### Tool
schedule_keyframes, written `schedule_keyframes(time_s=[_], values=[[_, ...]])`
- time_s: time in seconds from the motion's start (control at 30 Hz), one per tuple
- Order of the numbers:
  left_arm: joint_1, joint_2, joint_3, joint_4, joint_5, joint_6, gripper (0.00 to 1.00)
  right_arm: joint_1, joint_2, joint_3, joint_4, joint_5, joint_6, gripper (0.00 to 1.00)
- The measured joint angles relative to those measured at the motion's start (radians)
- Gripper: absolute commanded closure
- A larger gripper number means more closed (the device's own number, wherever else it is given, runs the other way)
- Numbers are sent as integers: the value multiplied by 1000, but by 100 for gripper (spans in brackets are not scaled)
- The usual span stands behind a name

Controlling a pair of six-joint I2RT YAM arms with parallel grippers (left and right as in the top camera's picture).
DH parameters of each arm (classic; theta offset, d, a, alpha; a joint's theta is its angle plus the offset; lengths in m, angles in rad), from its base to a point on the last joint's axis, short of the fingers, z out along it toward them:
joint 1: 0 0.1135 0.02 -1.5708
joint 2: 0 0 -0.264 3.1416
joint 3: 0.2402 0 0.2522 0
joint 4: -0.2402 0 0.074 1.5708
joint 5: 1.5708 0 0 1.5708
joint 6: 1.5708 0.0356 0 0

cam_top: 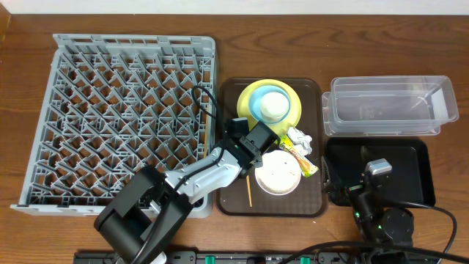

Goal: Sort waste into correct bins and load items into the dishwasher

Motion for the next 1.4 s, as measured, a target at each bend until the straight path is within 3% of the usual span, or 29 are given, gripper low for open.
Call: schedule_keyframes(time_s=[0.17, 0.27, 0.4, 0.6, 1.13, 1.27, 1.4], values=[[0, 0, 0, -14, -15, -1, 59, 0, 0, 0, 0, 0, 0, 1], [0, 0, 0, -26, -22, 0, 74, 0, 0, 0, 0, 0, 0, 1], [0, 0, 0, -31, -23, -2, 81, 0, 0, 0, 0, 0, 0, 1], [0, 0, 0, -31, -22, 2, 85, 0, 0, 0, 0, 0, 0, 1], [0, 0, 0, -30, -22, 33, 83, 0, 0, 0, 0, 0, 0, 1], [0, 0, 0, -29, -22, 71, 91, 0, 0, 0, 0, 0, 0, 1], [0, 0, 0, -29, -22, 112, 92, 0, 0, 0, 0, 0, 0, 1]])
